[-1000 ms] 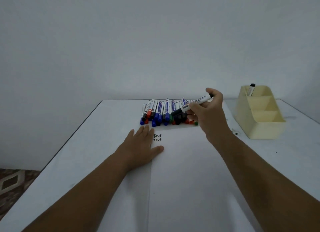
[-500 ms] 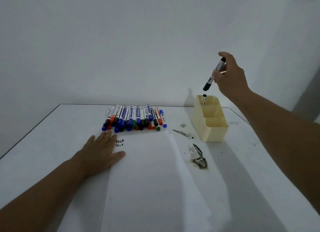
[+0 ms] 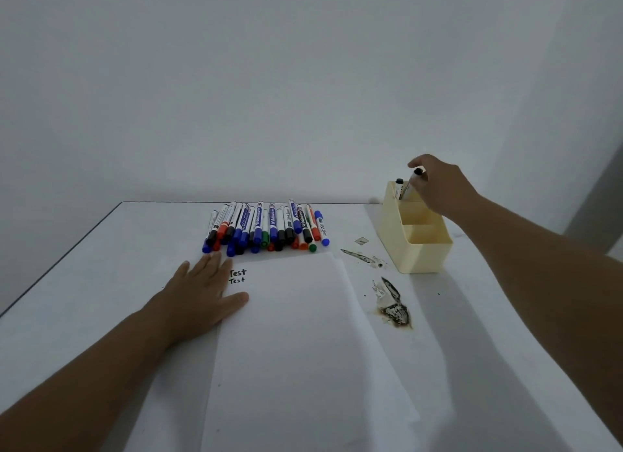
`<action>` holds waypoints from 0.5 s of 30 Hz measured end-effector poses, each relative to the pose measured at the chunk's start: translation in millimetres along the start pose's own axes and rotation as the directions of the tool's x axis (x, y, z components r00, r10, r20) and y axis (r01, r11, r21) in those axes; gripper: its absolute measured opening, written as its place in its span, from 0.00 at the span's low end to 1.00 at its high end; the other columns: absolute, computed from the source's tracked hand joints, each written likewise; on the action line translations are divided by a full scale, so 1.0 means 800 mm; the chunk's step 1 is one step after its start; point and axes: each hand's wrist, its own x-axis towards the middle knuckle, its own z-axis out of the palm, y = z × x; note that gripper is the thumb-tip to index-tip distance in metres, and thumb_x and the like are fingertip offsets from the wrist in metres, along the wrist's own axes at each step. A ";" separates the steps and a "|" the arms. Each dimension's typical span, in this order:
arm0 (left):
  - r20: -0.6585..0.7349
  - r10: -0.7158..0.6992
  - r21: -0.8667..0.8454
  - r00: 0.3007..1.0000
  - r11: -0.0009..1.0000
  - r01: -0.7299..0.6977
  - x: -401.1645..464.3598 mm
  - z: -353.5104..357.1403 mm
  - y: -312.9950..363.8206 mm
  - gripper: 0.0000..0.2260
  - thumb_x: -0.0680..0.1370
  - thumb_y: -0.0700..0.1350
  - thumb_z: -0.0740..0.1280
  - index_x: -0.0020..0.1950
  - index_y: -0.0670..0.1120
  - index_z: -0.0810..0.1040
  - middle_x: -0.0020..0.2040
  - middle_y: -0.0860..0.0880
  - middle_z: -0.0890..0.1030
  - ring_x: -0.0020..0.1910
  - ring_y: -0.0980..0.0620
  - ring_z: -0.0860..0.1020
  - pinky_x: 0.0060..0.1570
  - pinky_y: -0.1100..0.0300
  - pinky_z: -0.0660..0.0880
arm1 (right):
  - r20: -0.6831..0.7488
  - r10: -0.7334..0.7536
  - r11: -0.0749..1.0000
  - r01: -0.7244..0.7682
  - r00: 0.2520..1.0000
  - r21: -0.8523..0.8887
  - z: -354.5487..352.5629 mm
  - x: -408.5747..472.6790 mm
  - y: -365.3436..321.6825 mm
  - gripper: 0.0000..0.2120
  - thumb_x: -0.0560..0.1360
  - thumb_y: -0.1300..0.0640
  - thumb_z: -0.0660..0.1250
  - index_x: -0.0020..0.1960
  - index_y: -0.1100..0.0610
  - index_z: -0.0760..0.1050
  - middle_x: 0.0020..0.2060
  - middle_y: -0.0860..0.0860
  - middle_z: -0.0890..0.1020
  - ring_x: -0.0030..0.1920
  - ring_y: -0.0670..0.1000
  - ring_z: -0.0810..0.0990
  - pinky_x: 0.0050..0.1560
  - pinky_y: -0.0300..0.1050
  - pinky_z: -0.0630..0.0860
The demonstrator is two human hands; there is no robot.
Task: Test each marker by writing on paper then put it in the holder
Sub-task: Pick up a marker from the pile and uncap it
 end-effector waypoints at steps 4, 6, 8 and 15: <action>0.000 0.001 -0.001 1.000 1.000 -0.001 0.003 0.002 -0.001 0.61 0.55 0.81 0.23 0.82 0.49 0.38 0.82 0.48 0.39 0.80 0.52 0.37 0.78 0.48 0.41 | 0.070 0.066 0.998 -0.067 0.995 0.018 0.006 -0.001 0.004 0.17 0.81 0.54 0.62 0.69 0.48 0.69 0.55 0.50 0.81 0.50 0.54 0.81 0.50 0.50 0.78; 0.001 0.001 -0.007 1.000 1.000 -0.001 0.003 0.001 -0.001 0.61 0.55 0.81 0.23 0.82 0.49 0.38 0.82 0.48 0.39 0.80 0.52 0.37 0.78 0.49 0.41 | -0.002 0.028 0.998 -0.028 1.000 -0.051 0.009 -0.005 -0.001 0.22 0.78 0.53 0.66 0.71 0.50 0.68 0.61 0.51 0.77 0.62 0.57 0.76 0.60 0.56 0.76; -0.003 -0.004 -0.015 1.000 1.000 0.003 0.002 -0.002 0.001 0.60 0.57 0.81 0.25 0.82 0.49 0.39 0.82 0.48 0.39 0.80 0.52 0.37 0.78 0.49 0.41 | -0.162 -0.094 0.970 0.054 0.982 -0.235 0.018 -0.011 -0.017 0.26 0.76 0.53 0.69 0.72 0.53 0.68 0.68 0.53 0.72 0.72 0.61 0.66 0.66 0.62 0.69; -0.010 0.003 -0.052 1.000 0.999 -0.004 -0.001 -0.005 0.008 0.58 0.58 0.80 0.27 0.82 0.49 0.41 0.82 0.47 0.40 0.80 0.51 0.39 0.78 0.48 0.41 | 0.173 -0.361 0.930 0.339 0.917 0.142 0.080 -0.089 -0.154 0.25 0.78 0.50 0.69 0.74 0.48 0.68 0.72 0.47 0.71 0.74 0.51 0.66 0.72 0.44 0.63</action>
